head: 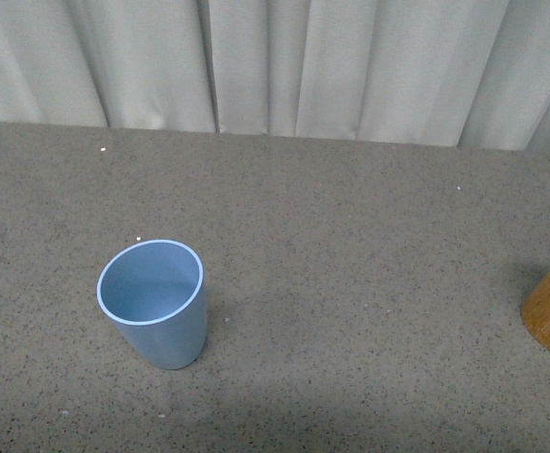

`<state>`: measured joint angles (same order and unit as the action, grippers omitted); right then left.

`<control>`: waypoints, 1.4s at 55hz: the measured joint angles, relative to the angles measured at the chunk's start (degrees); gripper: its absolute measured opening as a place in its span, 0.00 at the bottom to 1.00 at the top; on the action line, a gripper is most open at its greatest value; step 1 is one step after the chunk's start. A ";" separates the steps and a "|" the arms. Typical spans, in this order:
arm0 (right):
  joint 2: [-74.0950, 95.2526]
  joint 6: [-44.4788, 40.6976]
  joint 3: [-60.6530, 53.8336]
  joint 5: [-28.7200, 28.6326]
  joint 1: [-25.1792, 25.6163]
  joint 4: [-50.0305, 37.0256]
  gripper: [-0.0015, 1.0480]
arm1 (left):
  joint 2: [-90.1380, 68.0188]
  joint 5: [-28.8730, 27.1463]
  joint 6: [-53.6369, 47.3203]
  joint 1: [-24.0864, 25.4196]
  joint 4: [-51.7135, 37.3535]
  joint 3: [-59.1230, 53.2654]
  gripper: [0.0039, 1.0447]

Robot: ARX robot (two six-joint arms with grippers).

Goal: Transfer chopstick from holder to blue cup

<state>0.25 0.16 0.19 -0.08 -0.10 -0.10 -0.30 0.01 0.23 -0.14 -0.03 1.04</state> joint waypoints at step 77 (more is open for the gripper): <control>0.00 0.00 0.00 0.00 0.00 0.00 0.91 | 0.00 0.00 0.00 0.00 0.00 0.00 0.94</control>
<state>0.25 0.16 0.19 -0.08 -0.10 -0.10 -0.30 0.01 0.23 -0.14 -0.03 1.04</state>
